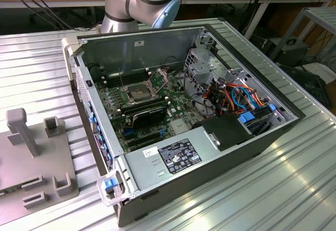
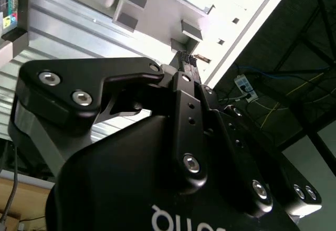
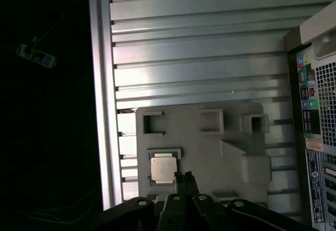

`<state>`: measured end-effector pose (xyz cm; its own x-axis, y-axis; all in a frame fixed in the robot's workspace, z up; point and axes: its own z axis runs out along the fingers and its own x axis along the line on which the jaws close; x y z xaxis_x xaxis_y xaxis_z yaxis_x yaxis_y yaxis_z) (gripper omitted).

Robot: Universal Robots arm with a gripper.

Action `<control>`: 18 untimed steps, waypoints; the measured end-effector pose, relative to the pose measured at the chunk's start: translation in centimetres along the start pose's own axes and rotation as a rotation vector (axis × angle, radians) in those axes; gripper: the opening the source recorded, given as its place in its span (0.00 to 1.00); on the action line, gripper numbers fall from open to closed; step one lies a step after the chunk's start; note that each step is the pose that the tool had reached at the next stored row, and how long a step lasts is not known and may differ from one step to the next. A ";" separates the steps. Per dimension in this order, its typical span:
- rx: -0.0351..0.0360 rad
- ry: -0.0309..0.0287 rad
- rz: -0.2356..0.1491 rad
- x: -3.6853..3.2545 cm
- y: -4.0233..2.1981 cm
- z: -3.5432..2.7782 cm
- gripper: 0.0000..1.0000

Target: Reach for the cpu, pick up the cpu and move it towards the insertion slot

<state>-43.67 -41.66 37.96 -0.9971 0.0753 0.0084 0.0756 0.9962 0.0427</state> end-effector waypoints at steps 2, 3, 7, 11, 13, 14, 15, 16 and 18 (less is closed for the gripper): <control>0.0001 0.0004 0.000 0.63 -0.18 0.10 0.11; 0.0001 0.0006 0.000 0.84 -0.30 0.15 0.11; 0.0000 0.0013 -0.001 1.85 -0.78 0.33 0.11; 0.0001 0.0015 -0.001 2.30 -0.85 0.37 0.11; 0.0002 0.0017 -0.006 2.30 -0.85 0.36 0.11; 0.0002 0.0017 -0.006 2.30 -0.85 0.37 0.11; 0.0002 0.0017 -0.006 2.30 -0.85 0.37 0.11; 0.0002 0.0017 -0.006 2.31 -0.85 0.37 0.11; 0.0002 0.0017 -0.007 2.30 -0.85 0.37 0.11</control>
<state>-46.03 -42.31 37.57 -0.9976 0.0686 0.0098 0.0690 0.9967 0.0426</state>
